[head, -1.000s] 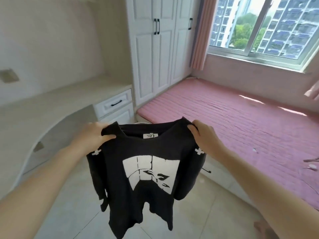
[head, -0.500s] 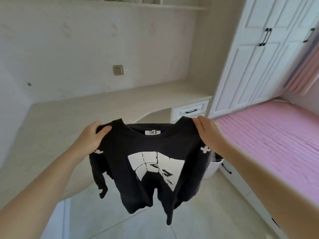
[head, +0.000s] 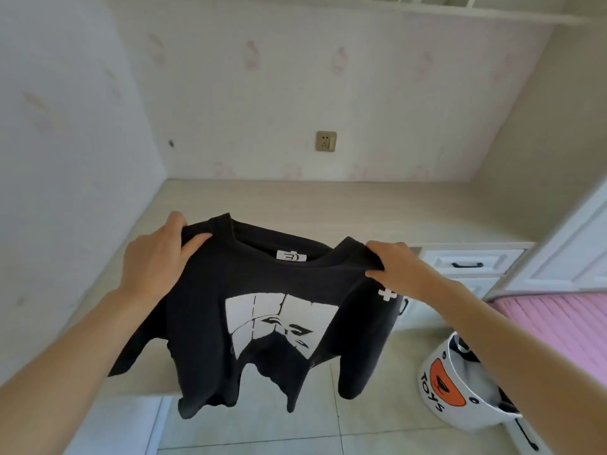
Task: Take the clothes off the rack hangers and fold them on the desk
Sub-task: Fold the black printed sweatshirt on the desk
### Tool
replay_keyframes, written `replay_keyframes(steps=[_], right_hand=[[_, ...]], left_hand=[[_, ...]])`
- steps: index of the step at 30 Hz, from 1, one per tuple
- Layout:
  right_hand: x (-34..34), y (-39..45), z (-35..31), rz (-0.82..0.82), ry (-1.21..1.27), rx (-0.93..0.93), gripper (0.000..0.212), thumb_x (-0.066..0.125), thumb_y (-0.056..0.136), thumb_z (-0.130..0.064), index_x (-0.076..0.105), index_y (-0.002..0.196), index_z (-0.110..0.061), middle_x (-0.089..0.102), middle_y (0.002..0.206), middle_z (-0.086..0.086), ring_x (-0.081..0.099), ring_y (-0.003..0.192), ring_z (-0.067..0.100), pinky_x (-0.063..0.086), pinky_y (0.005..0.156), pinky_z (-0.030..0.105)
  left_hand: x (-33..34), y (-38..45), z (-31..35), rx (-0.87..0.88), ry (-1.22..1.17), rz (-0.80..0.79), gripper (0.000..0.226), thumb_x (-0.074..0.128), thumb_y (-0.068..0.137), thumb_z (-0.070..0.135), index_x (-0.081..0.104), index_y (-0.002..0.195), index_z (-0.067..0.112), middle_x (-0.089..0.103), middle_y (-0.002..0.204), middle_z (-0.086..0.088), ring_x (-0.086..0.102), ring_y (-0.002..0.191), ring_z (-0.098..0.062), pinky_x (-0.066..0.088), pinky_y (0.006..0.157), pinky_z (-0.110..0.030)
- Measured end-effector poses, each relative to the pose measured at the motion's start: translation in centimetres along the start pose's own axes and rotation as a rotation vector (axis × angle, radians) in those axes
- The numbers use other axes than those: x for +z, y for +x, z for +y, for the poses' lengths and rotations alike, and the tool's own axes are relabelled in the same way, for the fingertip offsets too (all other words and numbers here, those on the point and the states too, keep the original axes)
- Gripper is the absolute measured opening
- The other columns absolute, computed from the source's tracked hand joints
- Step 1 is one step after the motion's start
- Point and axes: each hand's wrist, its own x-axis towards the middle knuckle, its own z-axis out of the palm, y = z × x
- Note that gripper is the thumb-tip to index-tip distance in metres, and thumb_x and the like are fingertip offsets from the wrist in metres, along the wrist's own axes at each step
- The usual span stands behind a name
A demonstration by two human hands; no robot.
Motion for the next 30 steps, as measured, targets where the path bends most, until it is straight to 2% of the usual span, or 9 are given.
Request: replay_keyframes(steps=[5, 10, 12, 15, 20, 24, 27, 30], right_hand=[[-1.2, 9.2, 0.8, 0.092, -0.081, -0.068, 0.005, 0.053, 0.089, -0.014, 0.053, 0.085, -0.018, 0.053, 0.081, -0.001, 0.056, 0.078, 0.025, 0.050, 0.069, 0.039], [-0.7, 16.9, 2.4, 0.160, -0.028, -0.024, 0.009, 0.048, 0.091, -0.014, 0.053, 0.084, -0.018, 0.049, 0.087, 0.000, 0.053, 0.078, 0.026, 0.041, 0.062, 0.033], [0.3, 19.6, 3.1, 0.190, 0.037, 0.012, 0.014, 0.044, 0.096, -0.018, 0.051, 0.084, -0.016, 0.050, 0.088, 0.003, 0.055, 0.079, 0.028, 0.040, 0.064, 0.034], [1.8, 22.6, 3.8, 0.193, 0.236, 0.079, 0.017, 0.037, 0.101, -0.020, 0.050, 0.096, -0.012, 0.056, 0.093, 0.007, 0.055, 0.082, 0.029, 0.043, 0.068, 0.037], [3.9, 29.5, 2.5, 0.228, 0.354, 0.051, 0.017, 0.031, 0.103, -0.019, 0.045, 0.099, -0.010, 0.055, 0.096, 0.013, 0.052, 0.081, 0.027, 0.040, 0.067, 0.037], [4.9, 35.3, 2.6, 0.236, 0.079, -0.088, 0.025, 0.037, 0.102, -0.029, 0.051, 0.103, -0.009, 0.052, 0.098, 0.007, 0.050, 0.091, 0.025, 0.044, 0.078, 0.037], [5.5, 40.6, 2.5, 0.274, -0.280, -0.159, 0.033, 0.031, 0.101, -0.041, 0.050, 0.093, -0.016, 0.052, 0.085, -0.003, 0.049, 0.080, 0.021, 0.040, 0.075, 0.035], [7.0, 46.1, 1.6, 0.188, -0.446, -0.156, 0.035, 0.025, 0.101, -0.045, 0.046, 0.088, -0.020, 0.052, 0.074, -0.008, 0.048, 0.073, 0.018, 0.034, 0.076, 0.035]], left_hand=[[2.4, 3.6, -1.4, -0.106, 0.086, 0.030, 0.051, 0.037, 0.087, 0.063, 0.037, 0.083, 0.011, 0.049, 0.052, -0.003, 0.048, 0.043, -0.028, 0.043, 0.048, -0.036], [4.8, 6.7, -1.9, -0.238, 0.101, 0.041, 0.053, 0.036, 0.085, 0.063, 0.037, 0.083, 0.010, 0.050, 0.054, -0.006, 0.050, 0.049, -0.032, 0.042, 0.053, -0.038], [6.1, 7.4, -2.5, -0.270, 0.115, 0.033, 0.055, 0.035, 0.084, 0.064, 0.037, 0.083, 0.010, 0.049, 0.053, -0.005, 0.049, 0.048, -0.032, 0.039, 0.052, -0.036], [7.7, 8.1, -4.0, -0.296, 0.144, 0.028, 0.056, 0.036, 0.082, 0.066, 0.037, 0.081, 0.010, 0.046, 0.050, -0.004, 0.049, 0.045, -0.031, 0.038, 0.049, -0.034], [10.9, 11.4, -7.3, -0.334, 0.220, 0.015, 0.057, 0.038, 0.082, 0.066, 0.036, 0.079, 0.009, 0.044, 0.046, -0.004, 0.046, 0.040, -0.028, 0.035, 0.045, -0.030], [14.1, 14.8, -11.3, -0.374, 0.266, -0.041, 0.059, 0.036, 0.082, 0.069, 0.038, 0.078, 0.010, 0.046, 0.047, -0.003, 0.046, 0.040, -0.024, 0.032, 0.043, -0.027], [17.4, 18.5, -14.6, -0.434, 0.290, -0.112, 0.059, 0.041, 0.084, 0.069, 0.044, 0.077, 0.010, 0.050, 0.053, -0.002, 0.048, 0.046, -0.021, 0.032, 0.046, -0.028], [21.2, 21.7, -17.5, -0.455, 0.317, -0.205, 0.058, 0.043, 0.087, 0.067, 0.049, 0.075, 0.011, 0.051, 0.055, -0.001, 0.051, 0.051, -0.022, 0.037, 0.049, -0.030]])
